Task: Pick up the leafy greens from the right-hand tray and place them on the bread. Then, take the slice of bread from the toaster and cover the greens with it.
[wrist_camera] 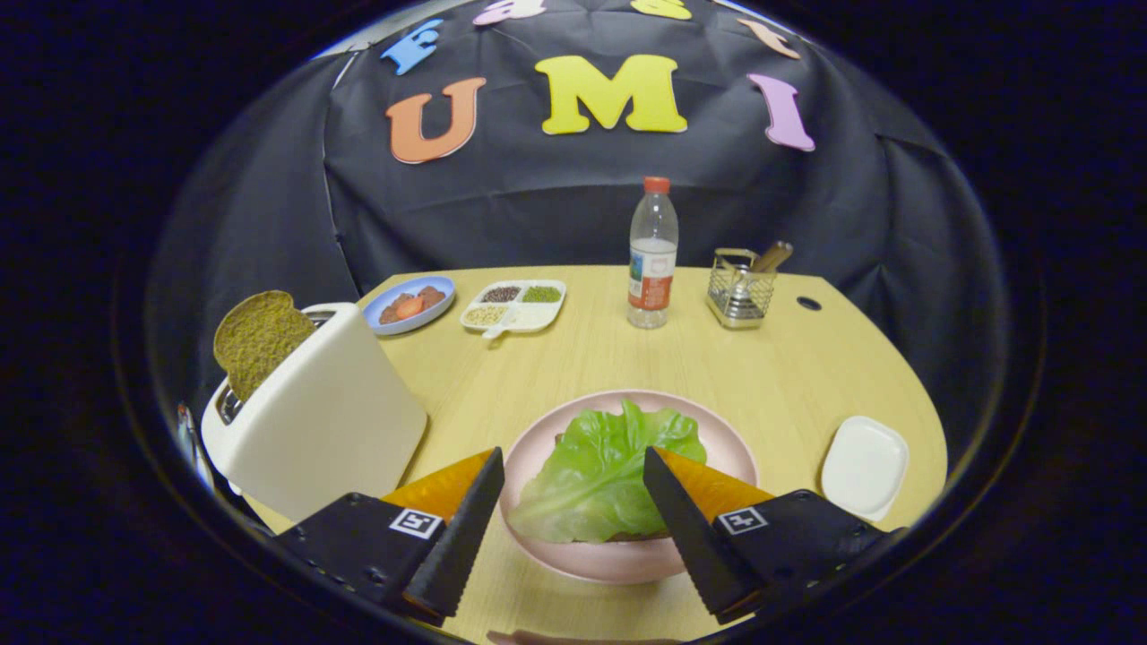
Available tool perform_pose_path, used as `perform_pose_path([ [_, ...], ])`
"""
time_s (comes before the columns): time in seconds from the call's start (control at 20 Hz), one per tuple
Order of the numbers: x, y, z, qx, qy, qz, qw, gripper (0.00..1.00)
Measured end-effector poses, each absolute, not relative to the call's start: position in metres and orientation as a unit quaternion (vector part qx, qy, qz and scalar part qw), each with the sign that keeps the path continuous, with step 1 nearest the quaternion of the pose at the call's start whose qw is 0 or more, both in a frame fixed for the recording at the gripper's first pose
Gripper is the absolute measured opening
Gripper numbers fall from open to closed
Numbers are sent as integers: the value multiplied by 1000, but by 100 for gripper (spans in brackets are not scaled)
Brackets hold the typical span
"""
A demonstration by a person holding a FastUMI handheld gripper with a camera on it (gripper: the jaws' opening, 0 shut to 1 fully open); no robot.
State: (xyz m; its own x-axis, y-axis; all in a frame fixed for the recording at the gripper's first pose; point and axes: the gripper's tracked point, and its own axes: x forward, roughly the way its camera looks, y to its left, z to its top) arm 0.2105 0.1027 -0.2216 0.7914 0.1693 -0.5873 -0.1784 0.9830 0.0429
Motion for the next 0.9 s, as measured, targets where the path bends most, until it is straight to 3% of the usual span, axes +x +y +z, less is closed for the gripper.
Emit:
perform_pose_path([
  [0.45,170,220,-109,-8,239,177,955,96],
  [0.9,197,327,-129,-62,316,175,930,96],
])
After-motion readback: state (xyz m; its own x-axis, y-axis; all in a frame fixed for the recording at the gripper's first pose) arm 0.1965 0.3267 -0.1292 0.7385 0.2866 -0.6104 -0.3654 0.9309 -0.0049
